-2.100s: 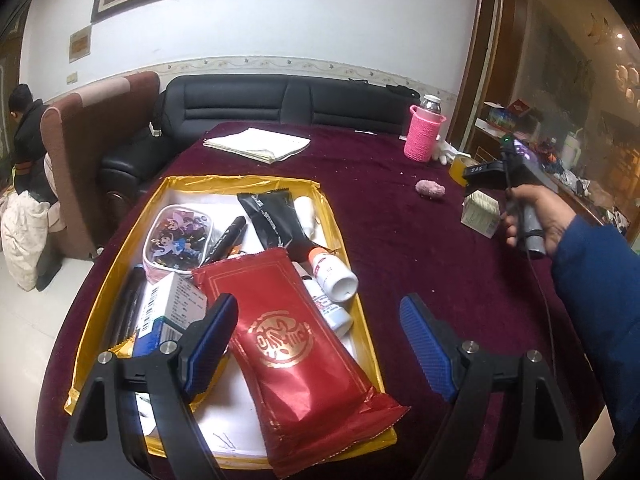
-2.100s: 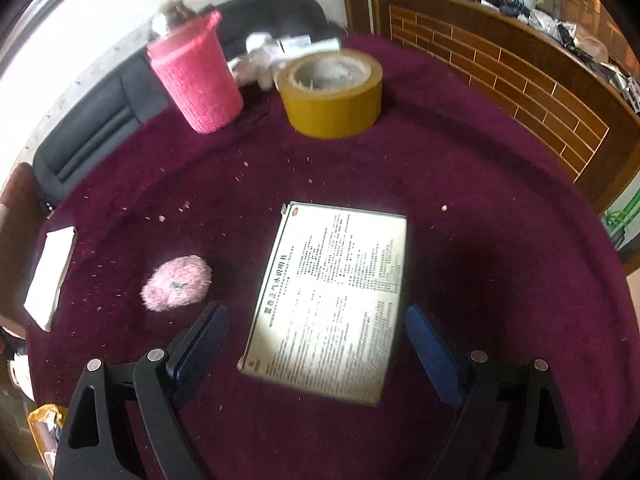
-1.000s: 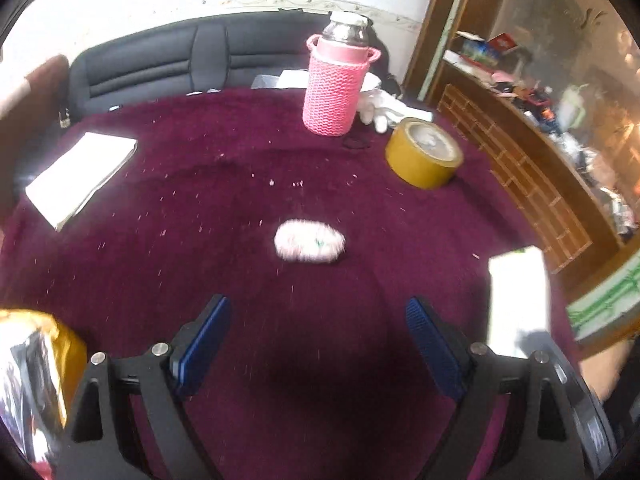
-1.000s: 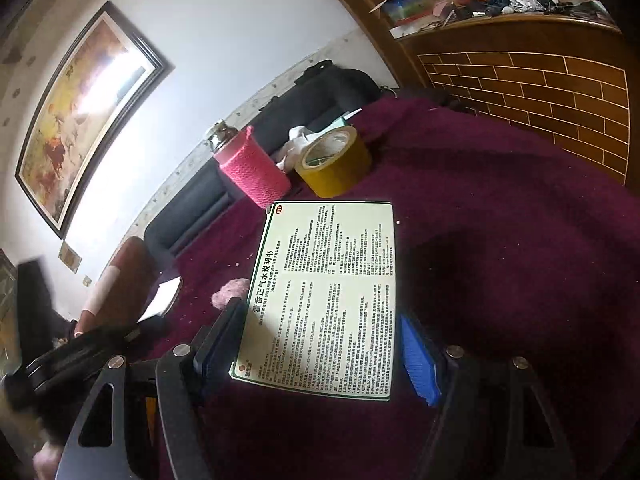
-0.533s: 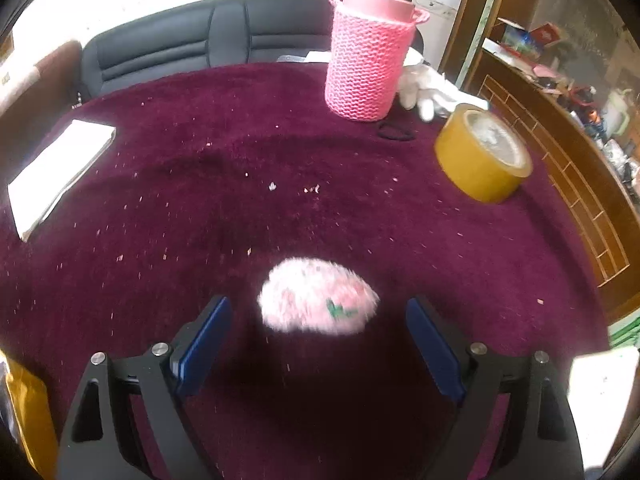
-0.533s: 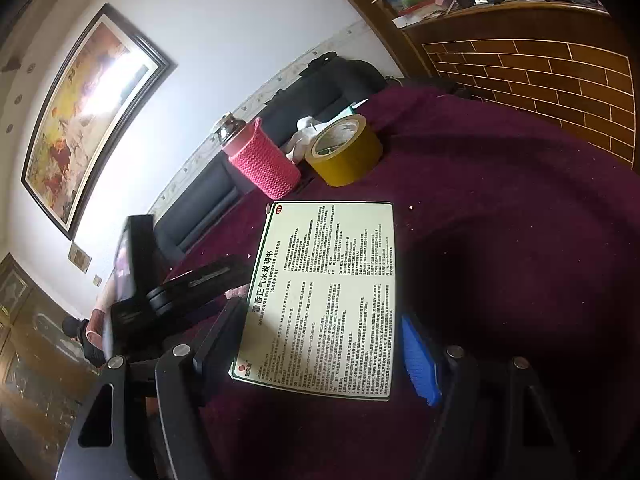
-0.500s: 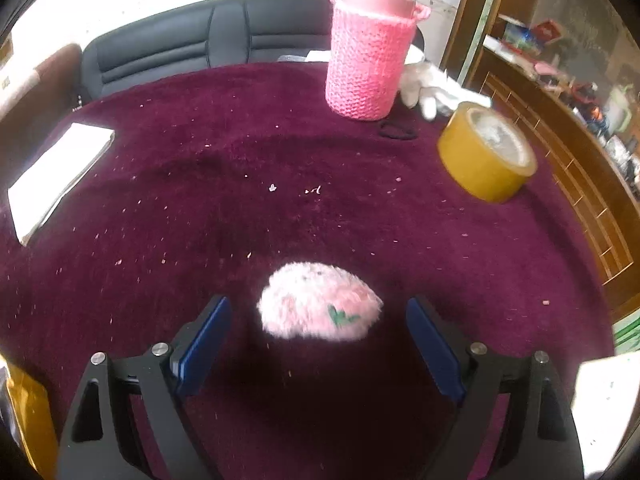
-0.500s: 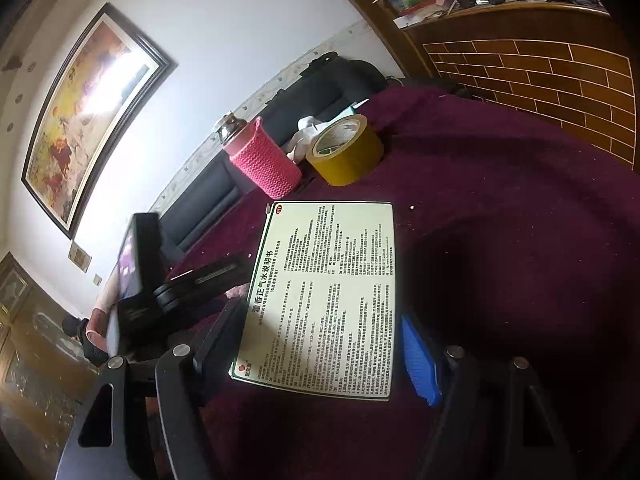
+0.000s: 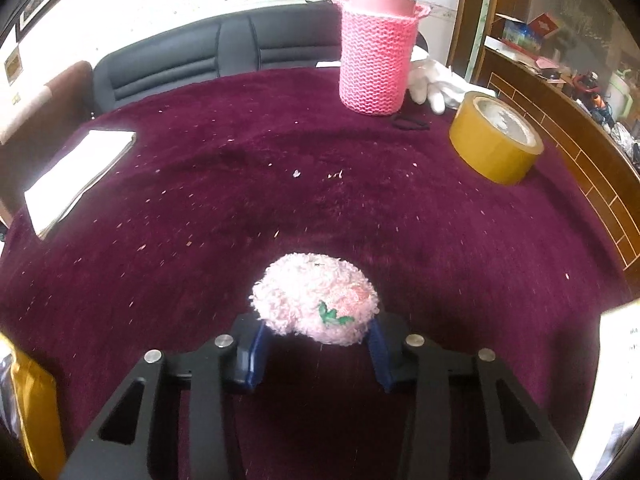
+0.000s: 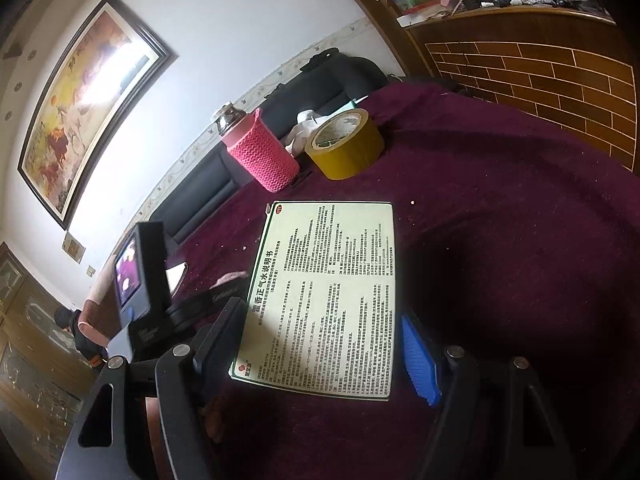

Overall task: Organize objects
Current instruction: 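Grasp the flat white printed box with the right gripper while the left gripper grasps the pink fluffy ball, then carry the white box and pink ball into the tray and open both grippers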

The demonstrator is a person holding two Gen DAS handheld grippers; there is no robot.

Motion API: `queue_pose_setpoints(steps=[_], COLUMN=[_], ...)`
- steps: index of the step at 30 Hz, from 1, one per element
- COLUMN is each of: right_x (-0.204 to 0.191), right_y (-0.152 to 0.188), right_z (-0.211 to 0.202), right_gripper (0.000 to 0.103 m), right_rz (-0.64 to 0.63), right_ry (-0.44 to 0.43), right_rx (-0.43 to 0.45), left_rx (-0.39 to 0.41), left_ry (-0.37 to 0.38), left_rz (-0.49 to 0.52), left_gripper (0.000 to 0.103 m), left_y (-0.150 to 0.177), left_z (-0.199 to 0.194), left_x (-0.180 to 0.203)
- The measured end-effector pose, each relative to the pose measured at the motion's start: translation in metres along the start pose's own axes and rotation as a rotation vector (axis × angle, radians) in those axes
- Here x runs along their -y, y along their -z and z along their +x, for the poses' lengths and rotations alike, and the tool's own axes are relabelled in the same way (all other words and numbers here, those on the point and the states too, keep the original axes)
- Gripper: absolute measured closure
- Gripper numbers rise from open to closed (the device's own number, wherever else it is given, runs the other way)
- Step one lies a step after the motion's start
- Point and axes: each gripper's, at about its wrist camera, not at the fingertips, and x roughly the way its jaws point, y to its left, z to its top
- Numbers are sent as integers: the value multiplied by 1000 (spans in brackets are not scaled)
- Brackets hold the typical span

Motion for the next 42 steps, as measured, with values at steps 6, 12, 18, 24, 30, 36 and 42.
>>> queue_pose_setpoints(steps=[6,12,18,24,30,36,42], right_x=[1,-1,-4,-15,-41,-90,-160], right_y=[-2,-1,0,7,30,62,95], right_z=[0,2,7,10,8,-5,-14], right_gripper=[25,25,25,25,25,25,24], right_rz=[-12,-35,-66,-120,-173,-276,-409], right_ry=[22,35,53,43,-4,-68,-169], right_rx=[9,7,2,-9,-67,-96,-145], left_rx=[55,83,125,189,251,301,326], left_ry=[-20,-13,-2,11,1,-20,-63], left_rz=[50,77,82,75,45,21,-27], left_gripper=[62,62,62,61,60,60,59], left_y=[24,50,77,104,129,145,159], left_z=[-33,-70,-116,-169,-216,-248,-266], left_x=[0,2,-6,-26,-63,-102,-146])
